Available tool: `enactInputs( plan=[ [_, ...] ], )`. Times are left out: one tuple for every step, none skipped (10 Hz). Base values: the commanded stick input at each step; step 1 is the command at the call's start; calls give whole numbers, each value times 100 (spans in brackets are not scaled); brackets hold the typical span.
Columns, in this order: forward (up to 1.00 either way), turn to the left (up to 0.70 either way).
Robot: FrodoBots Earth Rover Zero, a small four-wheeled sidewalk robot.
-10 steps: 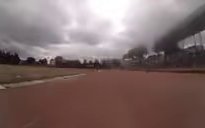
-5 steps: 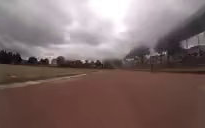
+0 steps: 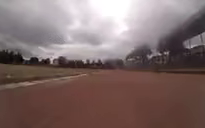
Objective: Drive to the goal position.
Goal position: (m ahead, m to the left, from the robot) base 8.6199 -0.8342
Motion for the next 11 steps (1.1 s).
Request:
enactInputs(
  plan=[
    [100, 0],
    [100, 0],
    [100, 0],
    [100, 0],
    [100, 0],
    [100, 0],
    [100, 0],
    [100, 0],
    [100, 0],
    [100, 0],
    [100, -27]
  ],
)
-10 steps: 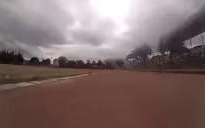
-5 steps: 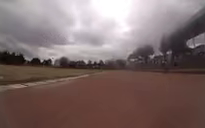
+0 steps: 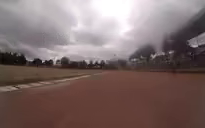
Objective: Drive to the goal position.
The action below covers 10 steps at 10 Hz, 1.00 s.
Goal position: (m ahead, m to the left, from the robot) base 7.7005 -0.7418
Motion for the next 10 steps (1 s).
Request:
enactInputs(
  plan=[
    [100, -27],
    [100, -27],
    [100, -27],
    [100, -27],
    [100, 0],
    [100, 0],
    [100, 0],
    [100, 0],
    [100, 0],
    [100, 0]
  ],
)
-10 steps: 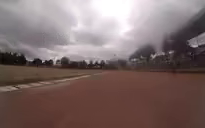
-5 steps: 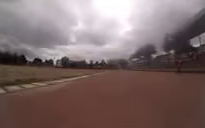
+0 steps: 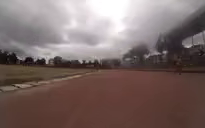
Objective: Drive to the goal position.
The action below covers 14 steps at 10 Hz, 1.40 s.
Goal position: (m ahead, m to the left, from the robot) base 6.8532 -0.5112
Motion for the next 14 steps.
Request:
enactInputs(
  plan=[
    [100, 0],
    [100, 0],
    [100, 0],
    [100, 0],
    [100, 0],
    [100, 0],
    [100, 0],
    [100, 0],
    [100, 0],
    [100, 0],
    [100, 0],
    [100, 0],
    [100, 0],
    [100, 0]
  ],
)
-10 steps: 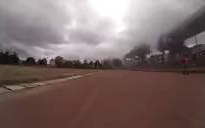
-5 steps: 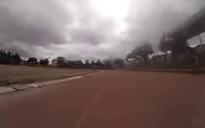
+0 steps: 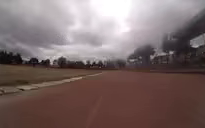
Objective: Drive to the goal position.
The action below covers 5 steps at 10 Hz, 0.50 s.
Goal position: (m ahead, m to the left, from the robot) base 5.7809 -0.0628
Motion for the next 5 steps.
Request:
enactInputs(
  plan=[
    [100, 0],
    [100, -27],
    [100, -27],
    [100, -27],
    [100, -27]
  ],
)
